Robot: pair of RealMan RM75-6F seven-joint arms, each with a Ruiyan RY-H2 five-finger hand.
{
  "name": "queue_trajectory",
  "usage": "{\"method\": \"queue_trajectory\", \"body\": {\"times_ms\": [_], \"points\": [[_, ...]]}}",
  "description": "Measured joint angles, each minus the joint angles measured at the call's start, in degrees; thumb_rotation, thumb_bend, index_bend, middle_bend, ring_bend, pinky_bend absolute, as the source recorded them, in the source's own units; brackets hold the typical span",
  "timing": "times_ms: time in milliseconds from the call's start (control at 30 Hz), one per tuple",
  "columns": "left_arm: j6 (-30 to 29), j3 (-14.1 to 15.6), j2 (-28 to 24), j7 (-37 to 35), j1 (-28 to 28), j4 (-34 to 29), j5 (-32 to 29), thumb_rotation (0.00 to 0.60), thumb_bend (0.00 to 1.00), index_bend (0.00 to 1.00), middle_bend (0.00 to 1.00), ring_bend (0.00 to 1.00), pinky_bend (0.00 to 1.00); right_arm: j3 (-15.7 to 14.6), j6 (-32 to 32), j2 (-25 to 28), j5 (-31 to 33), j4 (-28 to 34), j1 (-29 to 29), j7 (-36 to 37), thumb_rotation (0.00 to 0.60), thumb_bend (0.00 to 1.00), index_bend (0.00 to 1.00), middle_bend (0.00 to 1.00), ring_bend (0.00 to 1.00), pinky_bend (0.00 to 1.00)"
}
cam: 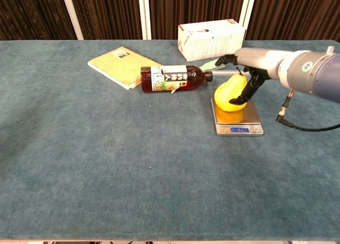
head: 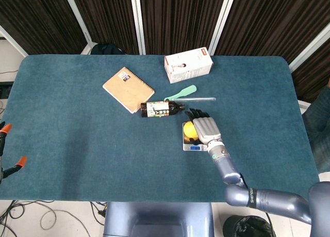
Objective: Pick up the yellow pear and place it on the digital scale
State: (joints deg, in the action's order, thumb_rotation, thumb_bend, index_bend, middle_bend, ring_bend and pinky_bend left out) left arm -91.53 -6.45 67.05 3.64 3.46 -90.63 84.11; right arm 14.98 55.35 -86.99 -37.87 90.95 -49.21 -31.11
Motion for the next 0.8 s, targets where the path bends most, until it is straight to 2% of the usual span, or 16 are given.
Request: {"method": "queue_trajectory", "body": {"times_ms": [300, 567, 667, 800], "points": [[-0.16, 0.08, 0.04, 0.16, -0.05, -0.11, 0.2, 0.6, 0.19, 0.11, 0.05, 0.0, 0.07, 1.35, 1.77, 6.8, -1.8, 7.05, 1.33, 1.48, 0.6, 0.35, 0.07, 0.0, 0.0, 0.1], [-0.02, 0.23, 0.06, 0.65, -0.04, -0.05, 0.31, 0.6, 0.19, 0.11, 0.05, 0.0, 0.07, 0.97, 4.64, 19.23, -6.08, 16.86, 5.44, 2.33, 0.6, 0.35, 0.04, 0.0, 0.0, 0.09], [0.16, 0.45, 0.25, 1.13, 0.12, -0.09, 0.68, 0.6, 0.19, 0.11, 0.05, 0.0, 0.07, 0.16, 7.28, 24.6, -10.14, 20.18, 8.77, 3.66, 0.6, 0.35, 0.02, 0.0, 0.0, 0.09], [0.14, 0.59, 0.49, 1.52, 0.13, -0.18, 0.81, 0.6, 0.19, 0.11, 0.05, 0.0, 0.07, -2.07, 12.4, 27.89, -19.18, 22.18, 14.2, 7.02, 0.6, 0.35, 0.0, 0.0, 0.0, 0.09]]}}
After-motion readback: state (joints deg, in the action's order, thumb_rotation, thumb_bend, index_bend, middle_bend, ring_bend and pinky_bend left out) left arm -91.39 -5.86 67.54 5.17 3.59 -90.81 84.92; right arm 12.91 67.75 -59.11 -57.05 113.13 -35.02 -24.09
